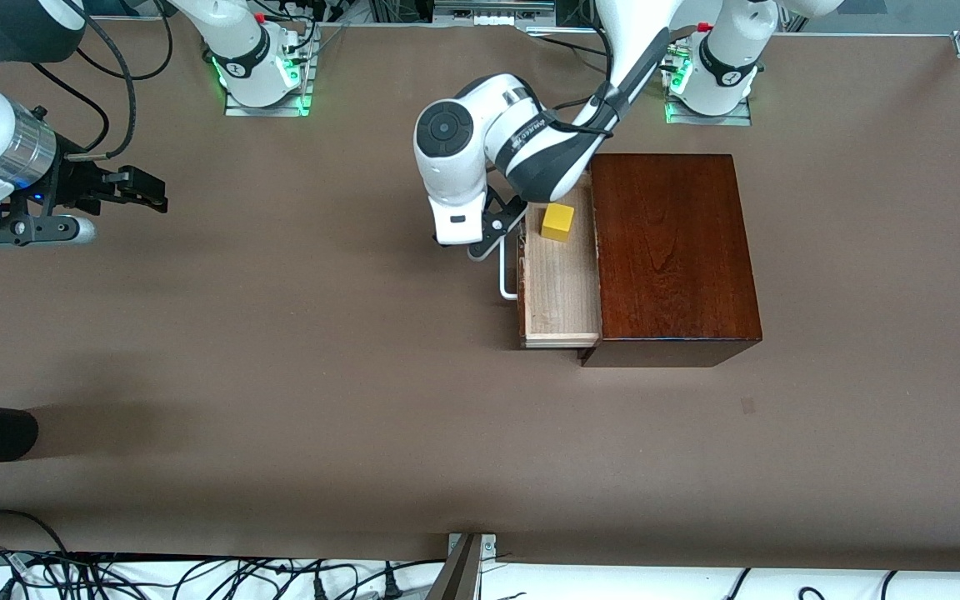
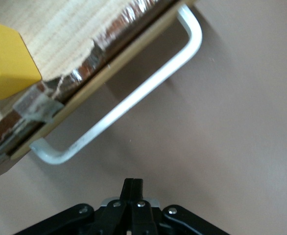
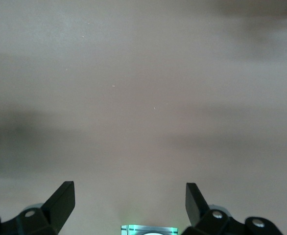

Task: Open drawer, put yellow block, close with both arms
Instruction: 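Push the drawer shut into the box with the left gripper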

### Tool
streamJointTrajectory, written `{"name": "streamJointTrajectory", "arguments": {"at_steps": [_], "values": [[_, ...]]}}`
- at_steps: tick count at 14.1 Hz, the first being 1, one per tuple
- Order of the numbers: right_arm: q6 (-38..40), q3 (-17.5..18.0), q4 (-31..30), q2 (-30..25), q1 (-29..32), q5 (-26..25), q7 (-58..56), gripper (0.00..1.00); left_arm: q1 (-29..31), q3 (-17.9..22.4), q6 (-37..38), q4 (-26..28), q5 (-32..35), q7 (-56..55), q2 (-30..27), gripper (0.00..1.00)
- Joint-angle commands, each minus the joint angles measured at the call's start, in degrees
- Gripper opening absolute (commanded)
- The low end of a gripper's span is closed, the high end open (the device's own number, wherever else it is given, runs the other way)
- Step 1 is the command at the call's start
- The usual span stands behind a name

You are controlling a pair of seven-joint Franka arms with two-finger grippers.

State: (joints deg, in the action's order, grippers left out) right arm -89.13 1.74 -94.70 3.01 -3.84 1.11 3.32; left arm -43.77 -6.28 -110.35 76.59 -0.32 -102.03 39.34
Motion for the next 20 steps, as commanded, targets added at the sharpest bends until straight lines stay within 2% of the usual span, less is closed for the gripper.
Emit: {"name": "streamJointTrajectory", "arguments": {"at_steps": [1,10,17,20], "values": [[0.0,-3.3,0.4,0.1,-3.5,-0.5,0.5,1.00,-0.6,1.9,1.6,-1.8,-0.6,-2.6,0.7,0.00],[-0.3,-4.6,0.5,0.1,-3.1,1.3,0.5,1.00,-0.6,3.7,5.1,-2.1,1.7,-7.7,1.4,0.00],[0.2,-5.2,0.5,0.8,-3.0,1.1,-0.3,1.00,-0.4,4.0,8.6,-1.8,9.3,-5.8,0.5,0.00],[0.2,-5.3,0.5,0.9,-3.1,1.1,-0.4,1.00,0.7,4.1,10.3,-1.5,9.4,-2.6,-0.8,0.00]]}}
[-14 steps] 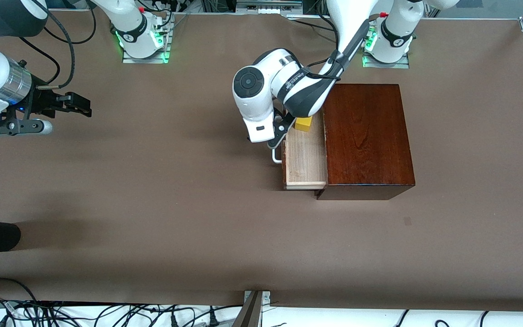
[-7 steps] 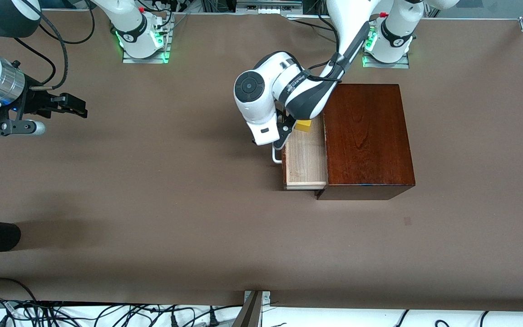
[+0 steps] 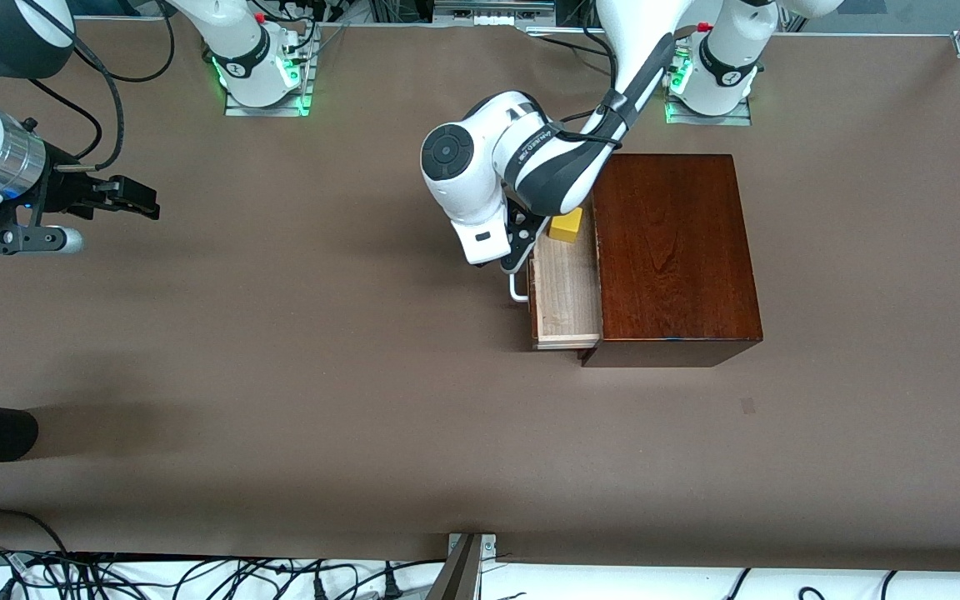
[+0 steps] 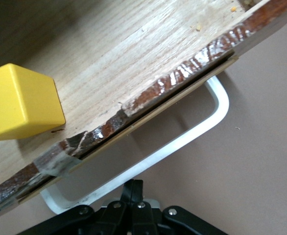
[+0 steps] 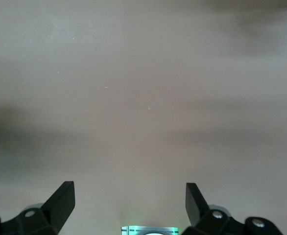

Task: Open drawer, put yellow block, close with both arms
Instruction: 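Push the drawer shut into the box with the left gripper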

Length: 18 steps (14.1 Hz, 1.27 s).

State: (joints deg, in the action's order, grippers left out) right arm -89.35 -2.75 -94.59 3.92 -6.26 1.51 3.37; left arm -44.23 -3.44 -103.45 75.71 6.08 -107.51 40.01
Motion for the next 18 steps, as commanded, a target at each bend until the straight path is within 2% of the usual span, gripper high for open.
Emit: {"name": "streamJointTrajectory", "arguments": {"at_steps": [1,4,7,14,18], "values": [[0.4,-0.8,0.4,-0.1,-0.6,0.8,-0.5,1.00,1.8,1.2,3.6,0.7,3.1,4.2,-2.6,0.00],[0.7,-1.4,0.4,-0.2,-0.8,0.6,-0.4,1.00,4.3,1.2,3.5,6.1,3.1,9.2,-5.5,0.00],[3.1,-1.6,0.6,-0.4,-0.8,0.7,-0.7,1.00,6.8,1.2,3.4,8.3,3.1,13.5,-6.9,0.00],[3.6,-1.5,0.6,-0.1,-0.8,0.9,-0.5,1.00,8.3,1.2,3.6,8.5,3.1,17.2,-9.6,0.00],[3.4,-1.4,0.6,-0.1,-0.9,1.0,0.1,1.00,9.2,0.5,5.1,8.1,1.9,18.6,-14.6,0.00]]}}
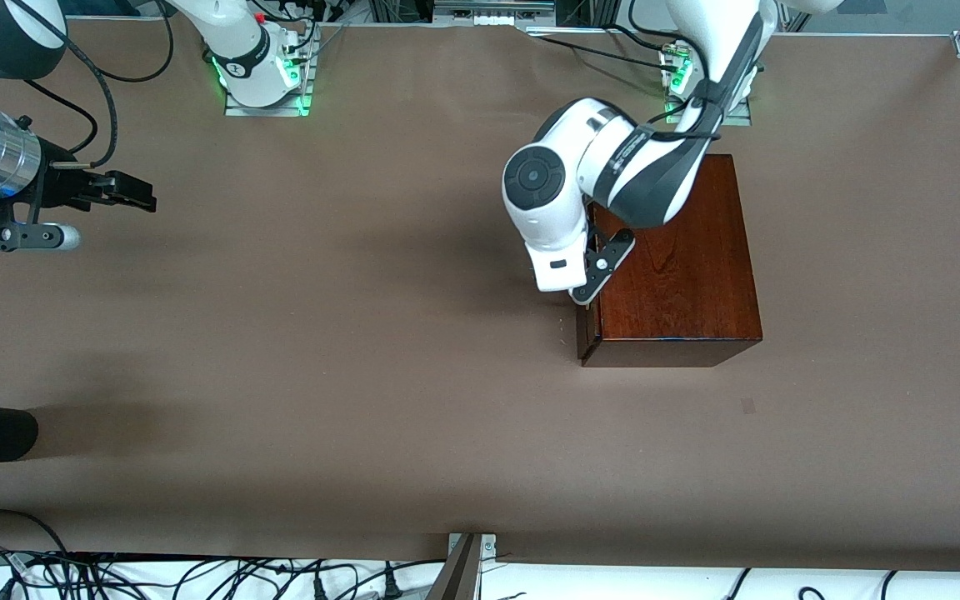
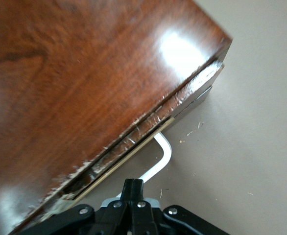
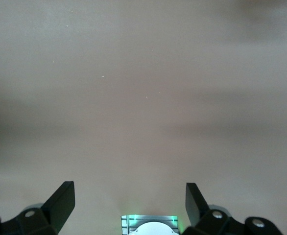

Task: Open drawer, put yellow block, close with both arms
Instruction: 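Push the drawer shut into the box with the left gripper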

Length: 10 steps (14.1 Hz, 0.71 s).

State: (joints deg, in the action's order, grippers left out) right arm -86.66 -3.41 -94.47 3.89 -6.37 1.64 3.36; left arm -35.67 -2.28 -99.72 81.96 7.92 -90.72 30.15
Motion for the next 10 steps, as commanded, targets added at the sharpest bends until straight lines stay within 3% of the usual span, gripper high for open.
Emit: {"name": "streamJointTrajectory", "arguments": {"at_steps": [1,5,9,10], "values": [[0.7,-0.7,0.5,0.0,-0.7,0.9,0.2,1.00,0.7,-0.8,2.1,1.9,-1.1,3.0,-6.6,0.00],[0.9,-0.7,0.5,-0.1,-0.7,1.0,-0.3,1.00,5.8,-0.8,7.0,2.1,-5.5,19.6,-14.2,0.00],[0.9,-0.5,0.5,-0.3,-0.7,1.0,-0.1,1.00,11.5,-0.8,9.1,3.2,-6.8,30.4,-19.2,0.49],[0.9,-0.5,0.5,-0.3,-0.7,1.0,-0.1,1.00,12.5,-0.7,9.5,3.6,-6.8,34.1,-20.3,0.73]]}}
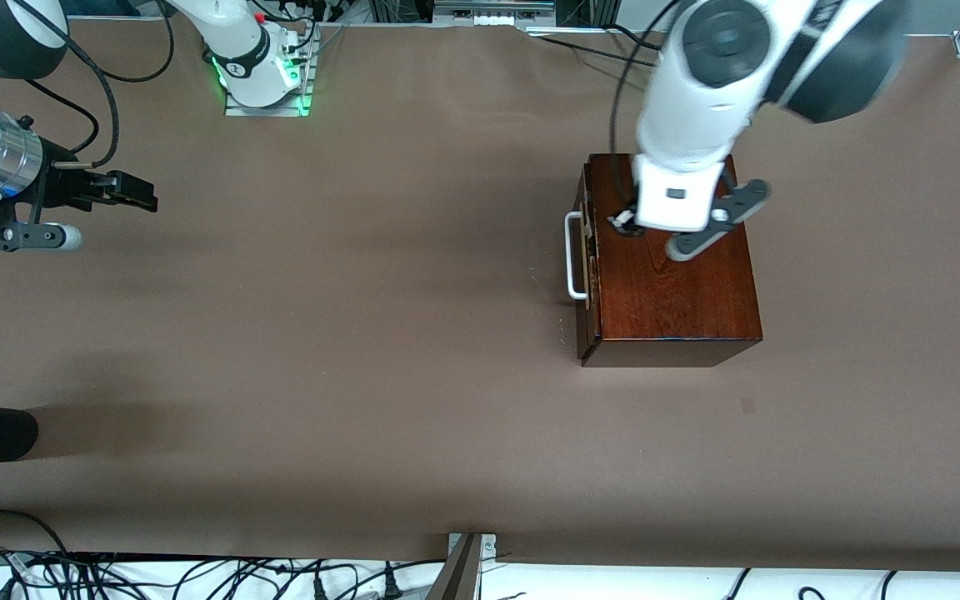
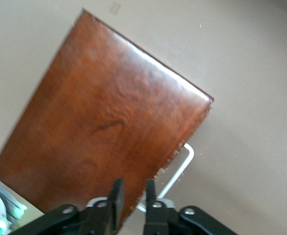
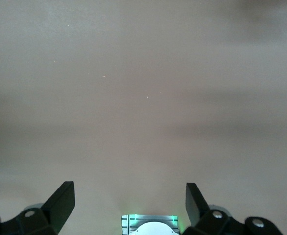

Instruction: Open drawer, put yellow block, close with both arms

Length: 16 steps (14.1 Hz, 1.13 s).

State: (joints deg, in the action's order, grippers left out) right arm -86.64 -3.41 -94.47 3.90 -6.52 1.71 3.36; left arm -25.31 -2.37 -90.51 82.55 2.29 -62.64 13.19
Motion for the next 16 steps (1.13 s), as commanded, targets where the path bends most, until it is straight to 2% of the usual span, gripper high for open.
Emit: {"name": "streamJointTrajectory", "arguments": {"at_steps": [1,6,13,16], "values": [[0.9,-0.5,0.5,-0.3,-0.6,0.9,-0.1,1.00,3.5,-0.6,0.3,3.8,-1.1,10.4,-4.5,1.00],[0.9,-0.8,0.5,-0.2,-0.6,1.0,-0.5,1.00,8.1,0.8,0.3,8.4,-1.0,26.0,-10.9,1.00],[0.9,-0.7,0.5,-0.2,-0.6,1.0,-0.5,1.00,8.3,9.4,0.1,15.2,-1.1,44.6,-18.9,1.00],[0.9,-0.7,0.5,-0.2,-0.6,1.0,-0.5,1.00,8.3,10.6,-0.8,18.4,-1.1,46.0,-21.4,1.00]]}}
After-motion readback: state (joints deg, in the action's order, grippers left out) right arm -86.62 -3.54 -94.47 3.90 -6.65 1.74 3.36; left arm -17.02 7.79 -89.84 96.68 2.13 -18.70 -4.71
